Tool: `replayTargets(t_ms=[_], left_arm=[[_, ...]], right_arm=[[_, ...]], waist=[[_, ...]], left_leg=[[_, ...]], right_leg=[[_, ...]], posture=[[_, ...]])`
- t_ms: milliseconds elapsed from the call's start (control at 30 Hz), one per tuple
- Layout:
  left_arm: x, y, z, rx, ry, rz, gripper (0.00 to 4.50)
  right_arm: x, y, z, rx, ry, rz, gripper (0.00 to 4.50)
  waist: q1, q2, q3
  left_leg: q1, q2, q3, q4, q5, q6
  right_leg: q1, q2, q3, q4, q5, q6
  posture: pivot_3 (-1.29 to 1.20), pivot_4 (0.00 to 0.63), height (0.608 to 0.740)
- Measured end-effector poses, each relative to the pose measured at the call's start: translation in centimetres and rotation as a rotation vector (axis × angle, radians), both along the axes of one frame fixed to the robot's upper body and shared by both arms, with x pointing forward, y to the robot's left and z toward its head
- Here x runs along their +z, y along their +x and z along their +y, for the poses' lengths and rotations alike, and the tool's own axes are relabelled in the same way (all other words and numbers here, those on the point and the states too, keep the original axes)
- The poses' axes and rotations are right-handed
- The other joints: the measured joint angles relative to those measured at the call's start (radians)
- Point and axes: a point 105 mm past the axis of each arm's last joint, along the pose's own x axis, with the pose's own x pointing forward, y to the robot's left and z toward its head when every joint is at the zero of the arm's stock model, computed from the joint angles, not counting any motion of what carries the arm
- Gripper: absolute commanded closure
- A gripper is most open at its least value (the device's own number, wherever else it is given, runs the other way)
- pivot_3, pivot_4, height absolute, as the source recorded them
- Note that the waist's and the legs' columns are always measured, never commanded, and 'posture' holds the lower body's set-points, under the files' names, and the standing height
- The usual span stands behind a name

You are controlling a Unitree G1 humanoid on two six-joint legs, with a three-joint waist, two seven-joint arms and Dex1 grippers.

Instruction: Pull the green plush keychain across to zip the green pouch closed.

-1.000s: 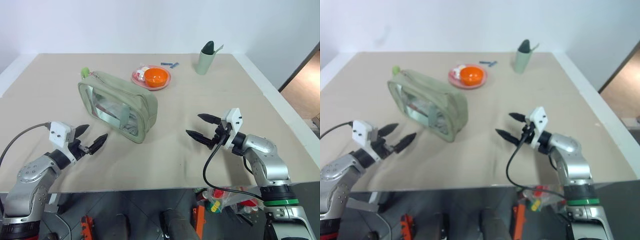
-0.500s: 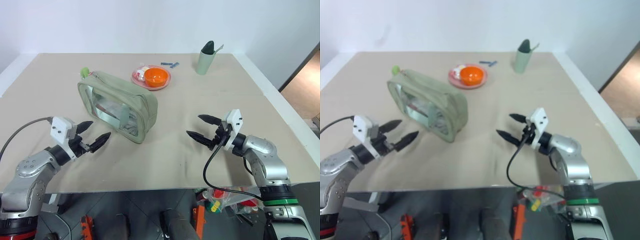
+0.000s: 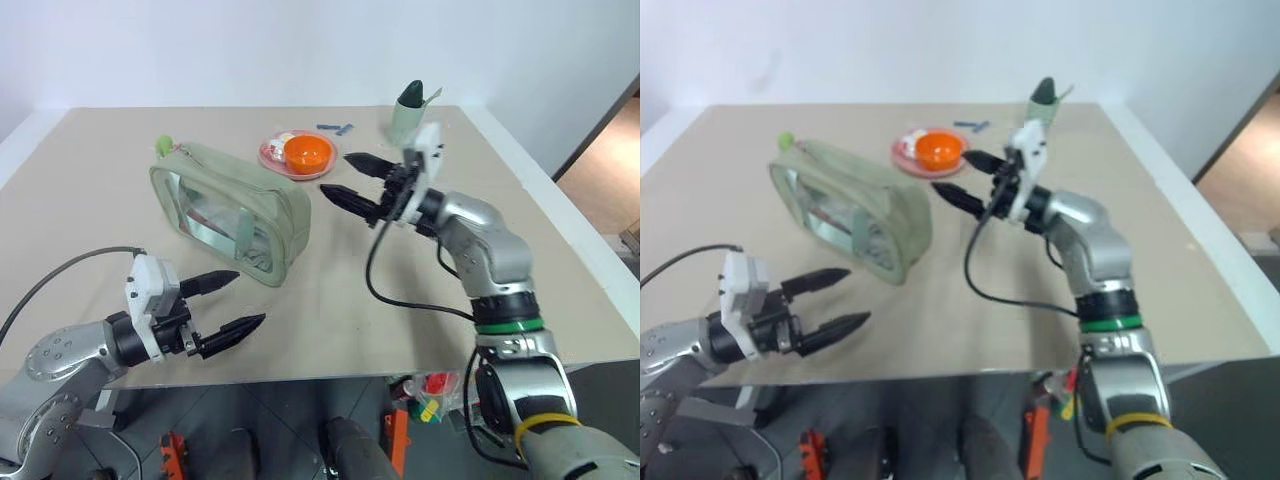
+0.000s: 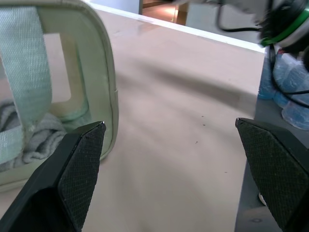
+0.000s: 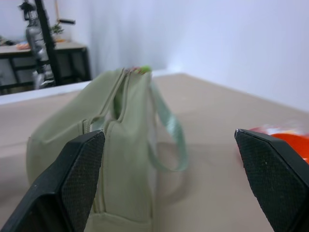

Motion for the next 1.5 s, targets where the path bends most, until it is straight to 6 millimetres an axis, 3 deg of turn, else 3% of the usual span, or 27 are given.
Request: replayTargets(t_ms=[167,333,767,800,967,1300,1500], left_arm=[[1.3,0.1,-0.1,-0.008,0.003,-0.04,0.04],[2.3,0.1,-0.3,-0.019,0.001,-0.066,0.04],[3.3,0.8,-0.6,-0.004,0.004,-0.113,0.0],[3.2,0.9,-0.5,-0.002,0.007,-0.112,0.0],[2.8,1.0,-0.8,-0.006,0.019,-0.103,0.0],[2.6,1.0,-0.8,-0.003,0.024,-0.095,0.0],[2.5,1.0,-0.8,-0.003,0.029,-0.095,0.0]], right_arm=[[-1.6,1.1,1.7,0.051,-0.019,0.068,0.04],[-1.3,1.4,3.6,0.105,-0.026,0.076,0.04],[-1.6,1.1,4.6,0.185,-0.017,0.127,4.33],[-1.6,0.9,4.6,0.196,-0.021,0.125,4.48],[-1.1,0.1,3.8,0.247,-0.069,0.064,4.48],[1.9,-0.9,-1.8,0.368,-0.27,-0.109,4.48],[0.5,0.9,-4.7,0.285,-0.331,-0.072,4.48]], waist=[[0.004,0.0,0.0],[0.004,0.001,0.0],[0.005,0.001,0.001],[0.005,0.001,0.001],[0.007,0.001,0.001],[0.007,0.003,0.002],[0.007,0.003,0.002]], left_leg=[[-0.001,-0.001,0.001,0.0,0.0,0.0],[-0.001,0.0,0.0,0.0,0.0,0.0],[-0.001,0.0,-0.001,-0.001,0.0,0.0],[-0.001,0.0,-0.001,-0.001,0.0,0.0],[-0.002,0.0,-0.001,-0.001,0.0,0.0],[-0.001,0.0,-0.001,-0.001,0.0,0.0],[-0.001,0.0,-0.001,-0.001,0.0,0.0]], right_leg=[[-0.001,-0.001,0.0,-0.001,0.0,0.001],[-0.001,-0.001,-0.001,0.0,0.0,0.0],[-0.001,-0.001,-0.003,0.0,0.0,0.0],[-0.001,-0.001,-0.003,0.0,0.0,0.0],[-0.001,-0.001,-0.003,0.0,-0.001,0.0],[-0.001,-0.001,-0.004,0.0,-0.001,-0.001],[-0.001,-0.001,-0.004,0.0,-0.002,-0.001]], posture=[[0.0,0.15,0.74],[0.0,0.15,0.74],[0.0,0.15,0.74],[0.0,0.15,0.74],[0.0,0.15,0.74],[0.0,0.15,0.74],[0.0,0.15,0.74]])
